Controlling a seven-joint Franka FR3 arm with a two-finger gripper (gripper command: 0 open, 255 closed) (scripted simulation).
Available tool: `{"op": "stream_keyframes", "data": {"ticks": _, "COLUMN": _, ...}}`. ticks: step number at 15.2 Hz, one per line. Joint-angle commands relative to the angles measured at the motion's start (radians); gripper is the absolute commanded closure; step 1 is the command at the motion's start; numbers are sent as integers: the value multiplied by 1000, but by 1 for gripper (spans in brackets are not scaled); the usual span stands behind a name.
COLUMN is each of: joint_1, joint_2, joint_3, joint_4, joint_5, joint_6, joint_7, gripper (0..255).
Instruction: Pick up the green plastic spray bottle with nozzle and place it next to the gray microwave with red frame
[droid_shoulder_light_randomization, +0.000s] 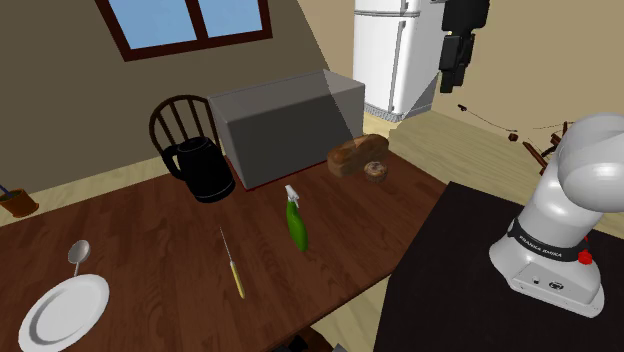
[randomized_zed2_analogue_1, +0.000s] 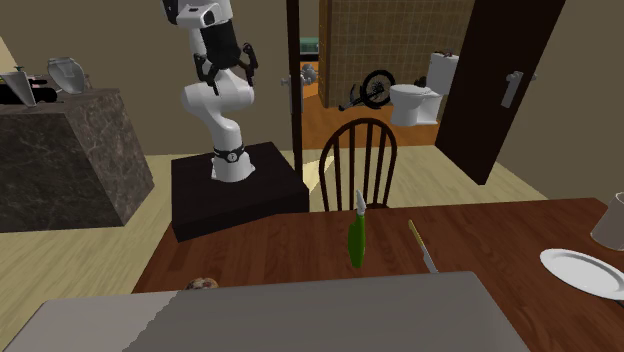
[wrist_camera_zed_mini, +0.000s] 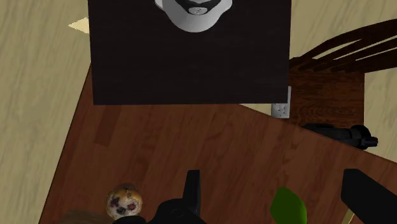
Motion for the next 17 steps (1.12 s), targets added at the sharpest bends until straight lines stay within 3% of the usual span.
{"op": "stream_keyframes", "data": {"ticks": 1, "joint_1": 0, "joint_2": 0, "joint_3": 0, "joint_4": 0, "joint_5": 0, "joint_6": 0, "joint_7": 0, "gripper": 0}}
{"op": "stream_keyframes", "data": {"ticks": 9, "joint_1": 28, "joint_2": -58, "joint_3": 185, "joint_4": -246, "joint_5": 98, "joint_6": 338, "joint_7": 183, "gripper": 0}}
{"op": "stream_keyframes", "data": {"ticks": 17, "joint_1": 48, "joint_2": 71, "joint_3": 414, "joint_4": -371, "joint_5": 177, "joint_6": 734, "joint_7": 382, "gripper": 0}}
